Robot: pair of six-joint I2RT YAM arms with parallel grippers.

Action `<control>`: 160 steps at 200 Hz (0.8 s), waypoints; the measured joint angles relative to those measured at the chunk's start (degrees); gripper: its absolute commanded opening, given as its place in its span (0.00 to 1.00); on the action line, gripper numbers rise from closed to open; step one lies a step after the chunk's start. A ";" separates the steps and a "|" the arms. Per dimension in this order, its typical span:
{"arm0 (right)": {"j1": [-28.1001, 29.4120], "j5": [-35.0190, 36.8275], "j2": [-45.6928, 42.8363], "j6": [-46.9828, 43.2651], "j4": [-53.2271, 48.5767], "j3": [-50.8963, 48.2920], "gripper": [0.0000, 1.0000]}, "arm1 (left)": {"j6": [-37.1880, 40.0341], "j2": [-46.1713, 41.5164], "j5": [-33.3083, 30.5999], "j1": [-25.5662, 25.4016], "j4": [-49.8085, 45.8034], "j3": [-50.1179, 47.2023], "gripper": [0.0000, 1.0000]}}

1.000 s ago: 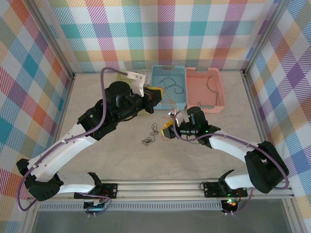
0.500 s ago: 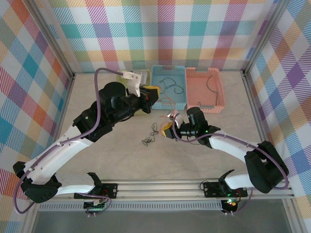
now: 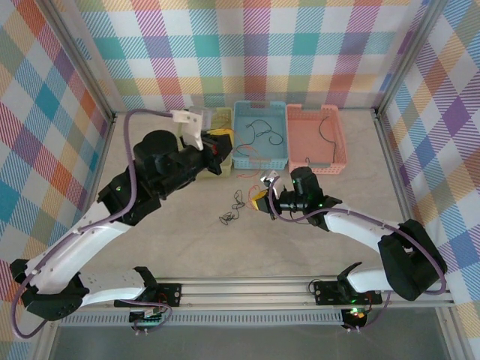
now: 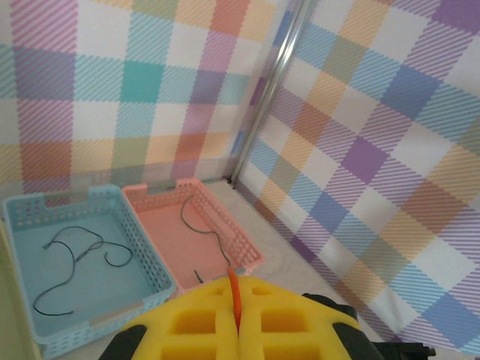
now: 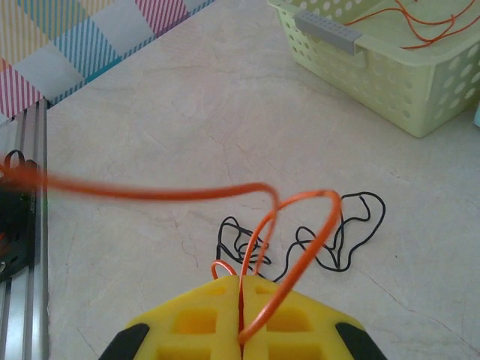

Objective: Untangle the cables

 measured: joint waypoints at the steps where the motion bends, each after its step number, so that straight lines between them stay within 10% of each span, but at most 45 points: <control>1: -0.04 0.00 0.00 0.07 0.04 -0.02 0.05 | 0.09 -0.17 -0.13 0.00 -0.04 -0.02 0.00; 160: -14.84 -2.19 6.80 16.35 8.85 -1.79 0.00 | 3.91 -16.31 -11.96 0.11 -8.74 -2.91 0.00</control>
